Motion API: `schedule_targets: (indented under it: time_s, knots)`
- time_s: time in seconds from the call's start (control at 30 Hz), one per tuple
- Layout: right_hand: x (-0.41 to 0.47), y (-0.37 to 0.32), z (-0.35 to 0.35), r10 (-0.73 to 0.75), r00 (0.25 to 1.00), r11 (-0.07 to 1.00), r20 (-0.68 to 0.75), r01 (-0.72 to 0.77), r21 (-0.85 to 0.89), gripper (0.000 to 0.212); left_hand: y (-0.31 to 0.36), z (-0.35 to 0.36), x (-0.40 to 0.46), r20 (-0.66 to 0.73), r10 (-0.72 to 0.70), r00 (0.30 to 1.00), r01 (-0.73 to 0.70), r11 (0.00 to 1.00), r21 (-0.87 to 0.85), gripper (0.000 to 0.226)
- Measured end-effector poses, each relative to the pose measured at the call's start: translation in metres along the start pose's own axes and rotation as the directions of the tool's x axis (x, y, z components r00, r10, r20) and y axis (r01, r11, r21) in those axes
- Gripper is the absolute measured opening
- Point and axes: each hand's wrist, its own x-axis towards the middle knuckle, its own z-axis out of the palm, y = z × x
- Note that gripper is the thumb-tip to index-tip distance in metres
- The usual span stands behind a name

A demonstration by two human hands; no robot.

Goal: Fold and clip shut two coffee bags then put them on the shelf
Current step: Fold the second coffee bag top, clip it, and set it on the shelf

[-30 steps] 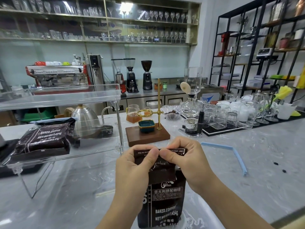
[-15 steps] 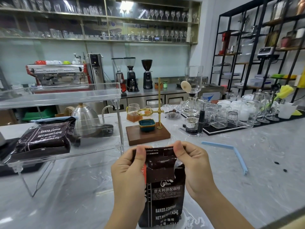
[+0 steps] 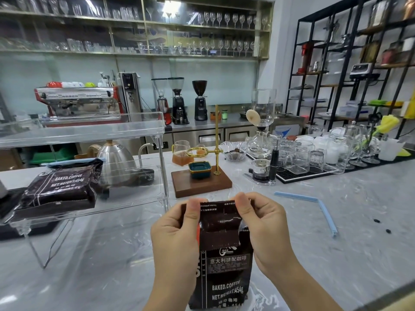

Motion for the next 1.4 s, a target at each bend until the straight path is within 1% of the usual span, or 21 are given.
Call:
schedule_targets:
  time_s: [0.07, 0.17, 0.2, 0.27, 0.37, 0.47, 0.53, 0.6, 0.77, 0.87, 0.97, 1.03, 1.13, 1.2, 1.27, 1.33, 1.4]
  knots:
    - [-0.001, -0.005, -0.003, 0.013, 0.999, 1.000, 0.044, -0.013, 0.001, 0.044, 0.001, -0.003, 0.001, 0.032, -0.011, 0.999, 0.011, 1.000, 0.015, 0.026]
    - [-0.001, -0.015, -0.004, 0.071, 0.990, 0.997, 0.125, -0.076, 0.032, 0.015, 0.003, -0.007, 0.002, 0.082, -0.037, 0.996, 0.034, 0.999, 0.034, 0.021]
    - [-0.001, -0.018, -0.003, 0.093, 0.985, 0.995, 0.149, -0.098, 0.030, 0.011, 0.005, -0.007, 0.001, 0.093, -0.048, 0.995, 0.045, 0.998, 0.031, 0.019]
    - [-0.001, -0.024, 0.000, 0.107, 0.980, 0.994, 0.167, -0.108, -0.003, 0.009, 0.007, -0.008, 0.001, 0.107, -0.063, 0.992, 0.061, 0.998, 0.028, 0.017]
    - [-0.001, -0.027, 0.003, 0.107, 0.983, 0.994, 0.147, -0.105, -0.022, 0.008, 0.009, -0.008, 0.000, 0.110, -0.053, 0.993, 0.046, 0.997, 0.062, 0.014]
    - [-0.001, -0.028, 0.002, 0.123, 0.983, 0.992, 0.136, -0.118, -0.044, 0.002, 0.008, -0.007, -0.002, 0.095, -0.054, 0.994, 0.048, 0.996, 0.071, 0.003]
    - [-0.002, -0.029, 0.001, 0.126, 0.982, 0.991, 0.138, -0.118, -0.063, 0.007, 0.007, -0.006, -0.001, 0.075, -0.052, 0.996, 0.046, 0.996, 0.082, 0.011]
    - [-0.003, -0.029, 0.001, 0.118, 0.984, 0.991, 0.132, -0.108, -0.079, 0.009, 0.007, -0.005, -0.002, 0.058, -0.042, 0.997, 0.037, 0.996, 0.085, 0.014]
    - [-0.007, -0.024, 0.004, 0.039, 0.996, 0.995, 0.078, -0.031, -0.096, 0.012, 0.001, -0.003, -0.005, 0.008, 0.078, 0.997, -0.078, 0.983, 0.169, 0.018]
    - [-0.008, -0.023, 0.005, 0.035, 0.997, 0.996, 0.068, -0.029, -0.083, 0.014, 0.000, -0.003, -0.007, 0.006, 0.101, 0.995, -0.100, 0.974, 0.201, 0.021]
    - [-0.008, -0.022, 0.004, 0.039, 0.997, 0.995, 0.071, -0.032, -0.096, 0.011, 0.000, -0.005, -0.007, 0.018, 0.089, 0.996, -0.090, 0.978, 0.186, 0.015]
    - [-0.008, -0.020, 0.001, 0.047, 0.996, 0.994, 0.072, -0.039, -0.104, 0.008, 0.002, -0.007, -0.008, 0.042, 0.063, 0.997, -0.069, 0.987, 0.143, 0.008]
    - [-0.009, -0.017, -0.003, 0.077, 0.995, 0.995, 0.065, -0.072, -0.069, 0.004, 0.003, -0.009, -0.008, 0.103, 0.012, 0.995, -0.024, 0.994, 0.108, 0.007]
    - [-0.010, -0.013, -0.004, 0.085, 0.994, 0.996, 0.068, -0.082, -0.044, 0.011, 0.003, -0.011, -0.008, 0.150, -0.022, 0.988, 0.010, 0.996, 0.084, 0.003]
    - [-0.014, -0.008, -0.006, 0.107, 0.992, 0.994, 0.070, -0.106, -0.025, 0.019, 0.002, -0.014, -0.007, 0.166, -0.040, 0.985, 0.031, 0.998, 0.058, 0.010]
    - [-0.016, -0.004, -0.007, 0.123, 0.989, 0.992, 0.076, -0.123, -0.004, 0.025, 0.000, -0.014, -0.006, 0.149, -0.043, 0.988, 0.037, 0.999, 0.037, 0.012]
    - [-0.016, -0.002, -0.008, 0.106, 0.992, 0.994, 0.072, -0.106, -0.011, 0.028, -0.003, -0.014, -0.006, 0.118, -0.031, 0.993, 0.027, 0.999, 0.029, 0.011]
